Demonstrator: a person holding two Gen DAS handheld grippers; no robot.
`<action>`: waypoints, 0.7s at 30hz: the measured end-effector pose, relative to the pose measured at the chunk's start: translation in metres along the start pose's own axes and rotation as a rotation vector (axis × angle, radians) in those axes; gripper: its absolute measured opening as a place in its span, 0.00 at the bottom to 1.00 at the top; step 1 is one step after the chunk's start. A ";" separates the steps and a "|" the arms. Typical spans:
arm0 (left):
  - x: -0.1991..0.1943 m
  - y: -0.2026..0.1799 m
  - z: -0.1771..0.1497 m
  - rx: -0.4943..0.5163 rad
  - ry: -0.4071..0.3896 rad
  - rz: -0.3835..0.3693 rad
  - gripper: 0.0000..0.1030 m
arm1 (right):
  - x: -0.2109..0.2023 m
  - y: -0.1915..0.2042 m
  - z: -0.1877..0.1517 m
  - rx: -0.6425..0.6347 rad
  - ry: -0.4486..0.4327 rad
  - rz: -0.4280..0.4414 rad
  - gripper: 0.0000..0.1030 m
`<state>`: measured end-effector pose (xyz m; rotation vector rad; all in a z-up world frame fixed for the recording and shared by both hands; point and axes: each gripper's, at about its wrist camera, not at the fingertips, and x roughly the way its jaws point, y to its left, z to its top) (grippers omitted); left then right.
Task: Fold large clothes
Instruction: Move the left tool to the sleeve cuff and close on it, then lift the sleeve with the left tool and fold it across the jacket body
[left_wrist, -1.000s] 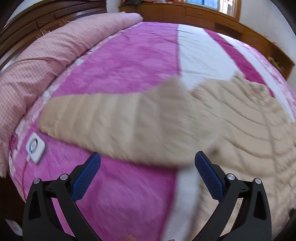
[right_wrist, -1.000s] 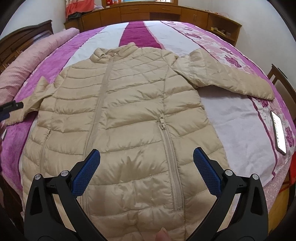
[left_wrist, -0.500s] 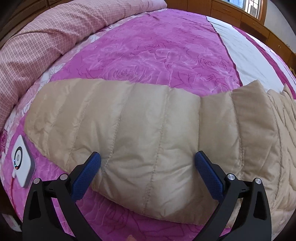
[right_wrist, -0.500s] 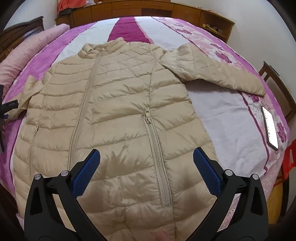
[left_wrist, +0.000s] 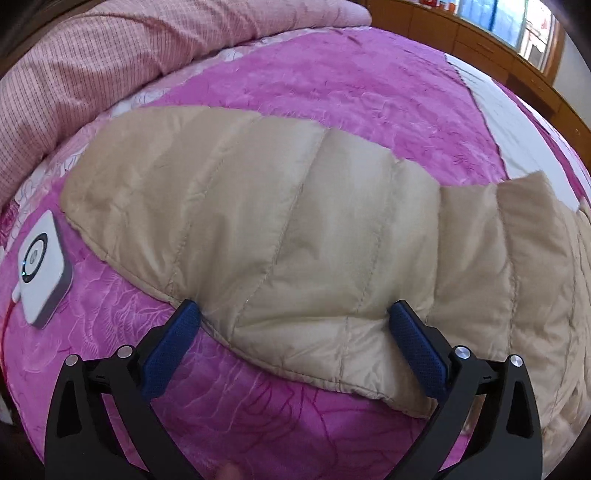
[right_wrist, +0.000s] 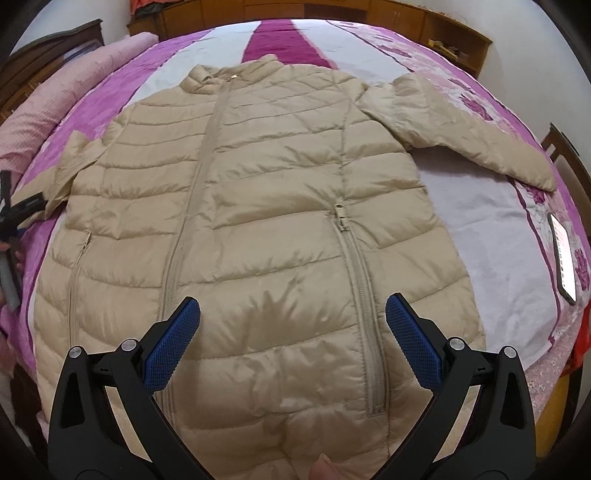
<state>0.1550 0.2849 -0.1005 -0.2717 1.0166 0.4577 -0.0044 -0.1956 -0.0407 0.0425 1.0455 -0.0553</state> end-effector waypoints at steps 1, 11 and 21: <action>0.001 -0.001 0.000 -0.004 0.006 0.007 0.96 | 0.000 0.000 -0.001 -0.002 -0.002 0.004 0.97; -0.010 -0.027 -0.002 0.125 -0.051 0.044 0.57 | -0.011 -0.020 -0.005 0.048 -0.024 0.023 0.97; -0.089 -0.041 -0.008 0.183 -0.203 -0.042 0.12 | -0.028 -0.034 -0.007 0.083 -0.069 0.054 0.97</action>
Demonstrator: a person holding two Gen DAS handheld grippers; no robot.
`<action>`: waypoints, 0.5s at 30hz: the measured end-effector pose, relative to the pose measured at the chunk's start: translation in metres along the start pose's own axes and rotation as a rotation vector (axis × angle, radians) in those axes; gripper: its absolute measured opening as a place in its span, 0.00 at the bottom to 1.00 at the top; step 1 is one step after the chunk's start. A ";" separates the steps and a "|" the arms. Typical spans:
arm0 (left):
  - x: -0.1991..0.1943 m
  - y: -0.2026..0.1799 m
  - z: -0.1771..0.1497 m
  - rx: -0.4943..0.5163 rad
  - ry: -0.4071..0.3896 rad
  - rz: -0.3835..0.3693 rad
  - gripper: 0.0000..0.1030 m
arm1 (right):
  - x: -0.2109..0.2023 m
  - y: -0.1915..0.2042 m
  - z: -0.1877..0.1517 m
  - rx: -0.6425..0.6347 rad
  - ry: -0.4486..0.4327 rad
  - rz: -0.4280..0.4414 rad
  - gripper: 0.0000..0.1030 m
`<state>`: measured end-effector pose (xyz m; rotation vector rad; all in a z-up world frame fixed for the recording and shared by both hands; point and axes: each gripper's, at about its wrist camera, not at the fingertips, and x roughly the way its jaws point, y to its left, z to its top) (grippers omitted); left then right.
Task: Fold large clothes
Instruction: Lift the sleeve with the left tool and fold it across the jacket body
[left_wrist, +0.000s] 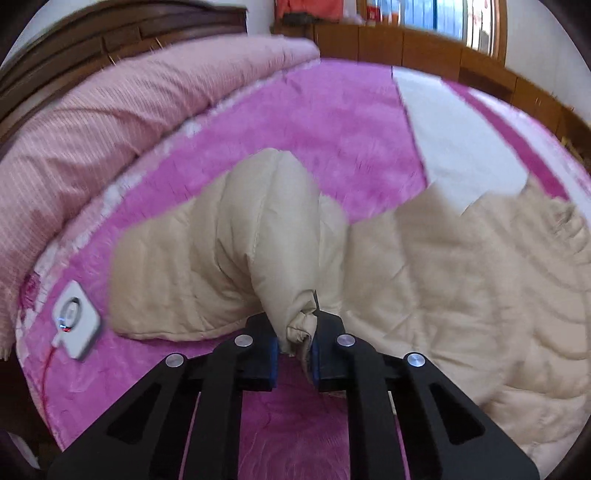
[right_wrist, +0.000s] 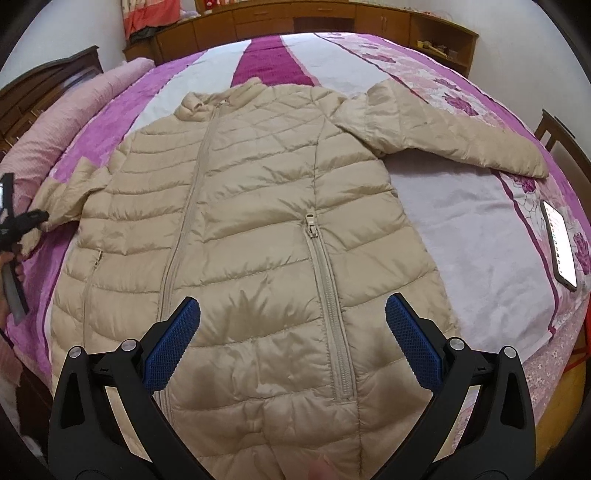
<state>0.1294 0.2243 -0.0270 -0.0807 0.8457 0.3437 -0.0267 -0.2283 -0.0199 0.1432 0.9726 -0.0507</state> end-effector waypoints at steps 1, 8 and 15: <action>-0.015 0.000 0.003 0.000 -0.031 -0.007 0.12 | 0.000 -0.001 0.000 0.004 -0.002 0.005 0.97; -0.098 -0.030 0.028 0.050 -0.191 -0.087 0.12 | -0.005 -0.009 -0.003 0.028 -0.020 0.036 0.97; -0.143 -0.105 0.027 0.136 -0.266 -0.213 0.12 | -0.017 -0.025 -0.002 0.059 -0.056 0.038 0.97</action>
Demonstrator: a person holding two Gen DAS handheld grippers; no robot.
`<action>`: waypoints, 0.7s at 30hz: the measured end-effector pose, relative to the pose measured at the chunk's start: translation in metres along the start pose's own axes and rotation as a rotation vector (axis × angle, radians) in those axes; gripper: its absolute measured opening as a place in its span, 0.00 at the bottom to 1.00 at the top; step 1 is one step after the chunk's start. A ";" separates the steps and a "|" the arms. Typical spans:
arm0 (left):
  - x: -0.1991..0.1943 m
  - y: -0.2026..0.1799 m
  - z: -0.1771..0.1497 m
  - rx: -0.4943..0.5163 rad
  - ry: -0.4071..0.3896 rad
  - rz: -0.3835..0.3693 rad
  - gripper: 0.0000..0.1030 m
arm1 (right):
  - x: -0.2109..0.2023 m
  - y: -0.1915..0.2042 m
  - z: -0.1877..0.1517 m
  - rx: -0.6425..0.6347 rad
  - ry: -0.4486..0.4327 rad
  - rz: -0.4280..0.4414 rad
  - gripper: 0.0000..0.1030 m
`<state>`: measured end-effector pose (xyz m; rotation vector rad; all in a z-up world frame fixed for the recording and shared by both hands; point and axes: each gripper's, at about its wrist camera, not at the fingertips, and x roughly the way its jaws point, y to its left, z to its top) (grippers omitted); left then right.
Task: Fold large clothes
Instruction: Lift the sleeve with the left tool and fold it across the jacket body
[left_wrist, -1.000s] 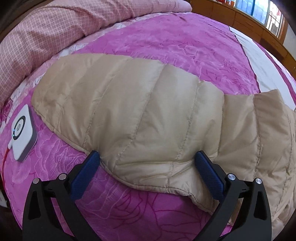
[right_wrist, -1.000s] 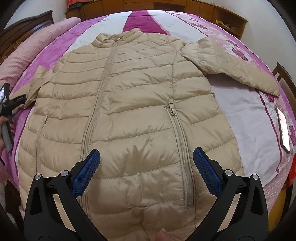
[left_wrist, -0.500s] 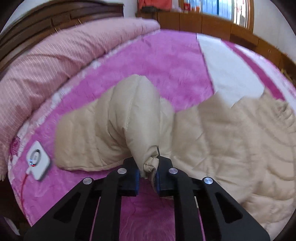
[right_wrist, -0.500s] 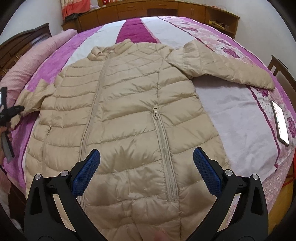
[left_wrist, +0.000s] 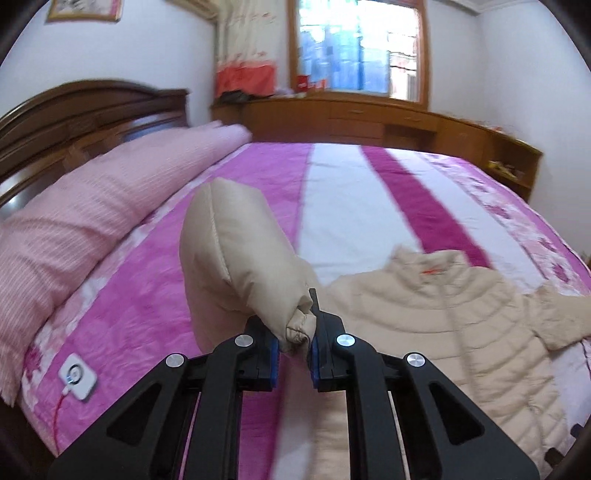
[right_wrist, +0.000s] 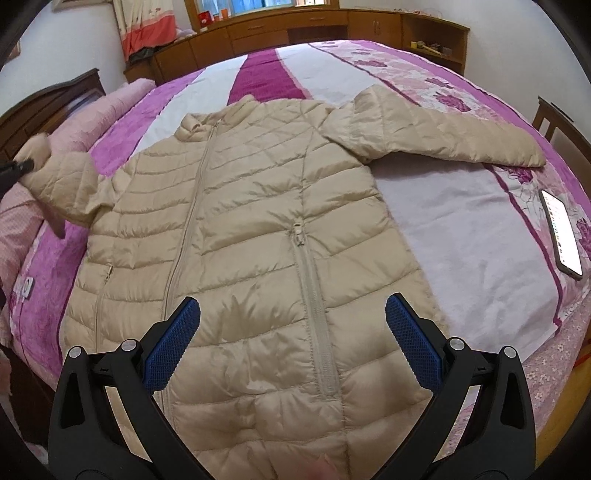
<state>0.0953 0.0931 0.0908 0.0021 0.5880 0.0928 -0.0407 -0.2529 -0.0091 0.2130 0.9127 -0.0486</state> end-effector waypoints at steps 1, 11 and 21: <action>0.000 -0.016 0.001 0.015 -0.003 -0.024 0.12 | -0.002 -0.002 0.000 0.004 -0.004 -0.002 0.97; 0.039 -0.111 -0.028 0.056 0.108 -0.183 0.12 | -0.007 -0.027 0.004 0.039 -0.026 -0.036 0.97; 0.096 -0.151 -0.090 0.102 0.301 -0.218 0.13 | 0.003 -0.040 0.004 0.058 -0.010 -0.046 0.97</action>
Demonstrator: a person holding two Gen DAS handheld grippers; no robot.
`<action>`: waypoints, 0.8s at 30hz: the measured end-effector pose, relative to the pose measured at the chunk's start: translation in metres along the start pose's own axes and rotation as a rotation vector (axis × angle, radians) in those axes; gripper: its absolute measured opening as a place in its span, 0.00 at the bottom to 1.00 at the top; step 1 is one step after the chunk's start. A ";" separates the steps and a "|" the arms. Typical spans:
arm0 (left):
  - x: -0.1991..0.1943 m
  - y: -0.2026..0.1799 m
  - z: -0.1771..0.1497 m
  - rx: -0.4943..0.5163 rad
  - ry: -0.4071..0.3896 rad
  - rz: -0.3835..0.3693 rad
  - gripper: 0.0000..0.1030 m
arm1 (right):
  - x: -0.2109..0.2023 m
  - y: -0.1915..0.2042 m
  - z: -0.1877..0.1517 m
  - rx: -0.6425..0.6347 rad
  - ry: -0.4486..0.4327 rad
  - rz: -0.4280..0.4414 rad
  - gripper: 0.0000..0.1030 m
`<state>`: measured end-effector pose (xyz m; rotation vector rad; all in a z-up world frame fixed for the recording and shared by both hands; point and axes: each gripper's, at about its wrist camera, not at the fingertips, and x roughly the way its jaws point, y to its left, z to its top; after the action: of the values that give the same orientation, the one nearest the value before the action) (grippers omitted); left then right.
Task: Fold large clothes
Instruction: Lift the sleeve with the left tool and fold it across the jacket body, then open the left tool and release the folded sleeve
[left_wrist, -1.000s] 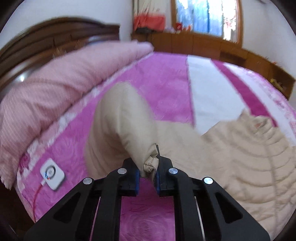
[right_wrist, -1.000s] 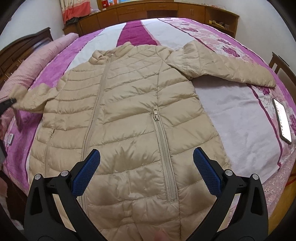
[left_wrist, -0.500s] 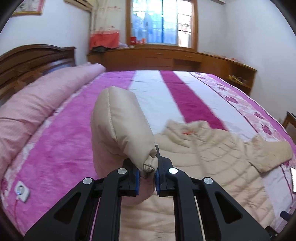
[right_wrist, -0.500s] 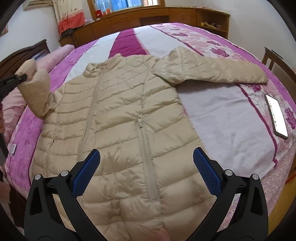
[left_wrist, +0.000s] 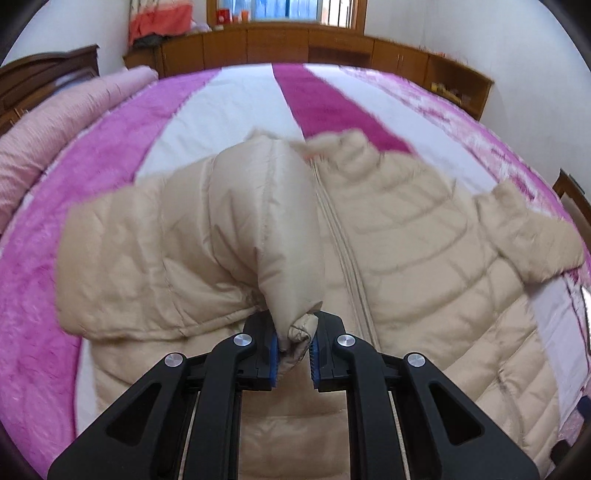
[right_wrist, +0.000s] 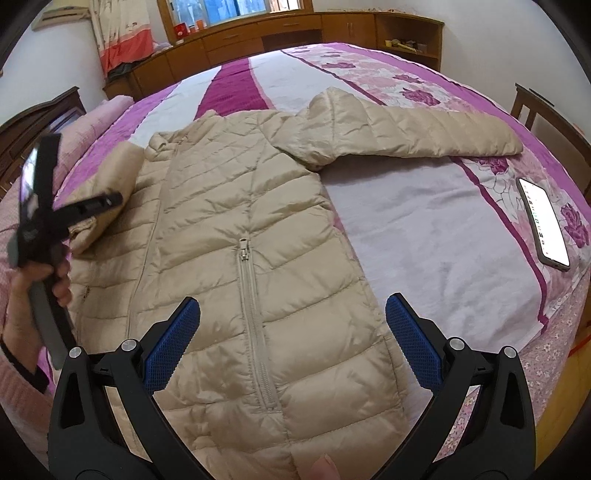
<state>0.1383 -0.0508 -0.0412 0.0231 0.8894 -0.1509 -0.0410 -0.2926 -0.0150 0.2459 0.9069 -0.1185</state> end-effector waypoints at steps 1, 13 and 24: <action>0.004 -0.001 -0.002 0.001 0.012 -0.003 0.13 | 0.001 -0.001 0.000 0.001 0.002 -0.001 0.97; -0.009 -0.014 -0.021 0.019 0.055 -0.112 0.74 | 0.006 -0.001 0.000 0.003 0.009 0.002 0.97; -0.059 0.008 -0.034 0.005 0.055 -0.026 0.82 | 0.002 0.019 0.000 -0.037 0.000 0.015 0.97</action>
<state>0.0761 -0.0331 -0.0173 0.0209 0.9448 -0.1772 -0.0360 -0.2747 -0.0131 0.2188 0.9062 -0.0876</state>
